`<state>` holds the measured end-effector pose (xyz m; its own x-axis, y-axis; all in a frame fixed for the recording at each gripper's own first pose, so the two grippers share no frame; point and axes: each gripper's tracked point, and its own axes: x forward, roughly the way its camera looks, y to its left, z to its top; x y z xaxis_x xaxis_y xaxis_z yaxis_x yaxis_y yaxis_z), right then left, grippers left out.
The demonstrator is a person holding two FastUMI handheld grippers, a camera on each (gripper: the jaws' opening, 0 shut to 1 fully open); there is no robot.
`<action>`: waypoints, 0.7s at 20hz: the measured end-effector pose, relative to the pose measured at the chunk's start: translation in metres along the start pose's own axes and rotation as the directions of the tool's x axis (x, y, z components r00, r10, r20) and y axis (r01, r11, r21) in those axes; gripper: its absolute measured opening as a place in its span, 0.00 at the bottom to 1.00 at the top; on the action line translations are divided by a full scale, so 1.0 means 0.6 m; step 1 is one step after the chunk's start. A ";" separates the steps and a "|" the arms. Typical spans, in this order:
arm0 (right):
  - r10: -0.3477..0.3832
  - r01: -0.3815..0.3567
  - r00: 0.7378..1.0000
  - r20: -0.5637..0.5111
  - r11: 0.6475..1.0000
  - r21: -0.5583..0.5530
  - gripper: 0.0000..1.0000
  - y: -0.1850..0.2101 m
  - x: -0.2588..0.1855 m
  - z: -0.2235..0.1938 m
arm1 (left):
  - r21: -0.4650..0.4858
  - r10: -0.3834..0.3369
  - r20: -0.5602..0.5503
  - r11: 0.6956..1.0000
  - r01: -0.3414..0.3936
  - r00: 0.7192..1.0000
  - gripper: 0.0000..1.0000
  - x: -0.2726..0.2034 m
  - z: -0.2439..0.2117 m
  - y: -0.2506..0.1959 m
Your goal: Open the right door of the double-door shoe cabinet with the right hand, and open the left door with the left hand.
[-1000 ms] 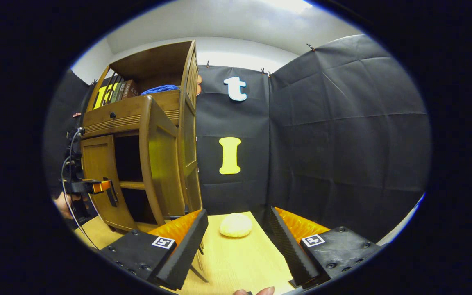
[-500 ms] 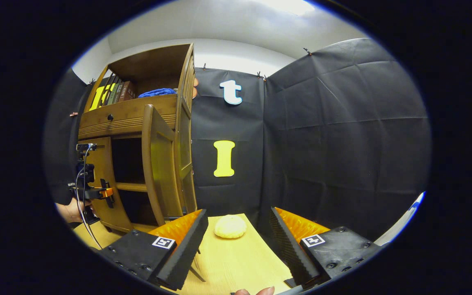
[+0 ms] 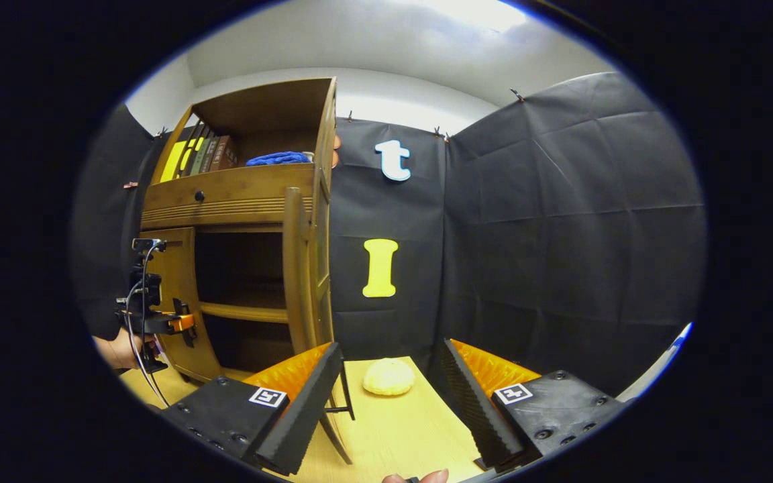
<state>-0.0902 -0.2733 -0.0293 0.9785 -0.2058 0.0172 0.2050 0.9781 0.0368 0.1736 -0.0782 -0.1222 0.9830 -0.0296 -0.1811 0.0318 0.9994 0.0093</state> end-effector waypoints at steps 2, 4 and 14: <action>0.022 -0.022 1.000 0.005 1.000 -0.007 0.96 0.024 0.004 0.004 | 0.000 -0.005 0.004 1.000 0.005 1.000 0.34 -0.026 -0.005 0.006; 0.045 -0.045 0.999 0.009 0.999 -0.014 0.96 0.055 -0.003 0.003 | 0.003 -0.012 0.005 1.000 0.012 1.000 0.33 -0.060 -0.011 0.019; 0.144 -0.144 0.990 -0.011 0.990 0.010 0.99 0.184 -0.011 -0.018 | 0.004 -0.010 0.011 1.000 0.010 1.000 0.31 -0.190 -0.035 0.096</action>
<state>-0.0738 -0.1635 -0.0364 0.9980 -0.0628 0.0110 0.0622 0.9971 0.0442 0.0596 -0.0170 -0.1218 0.9845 -0.0402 -0.1707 0.0428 0.9990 0.0112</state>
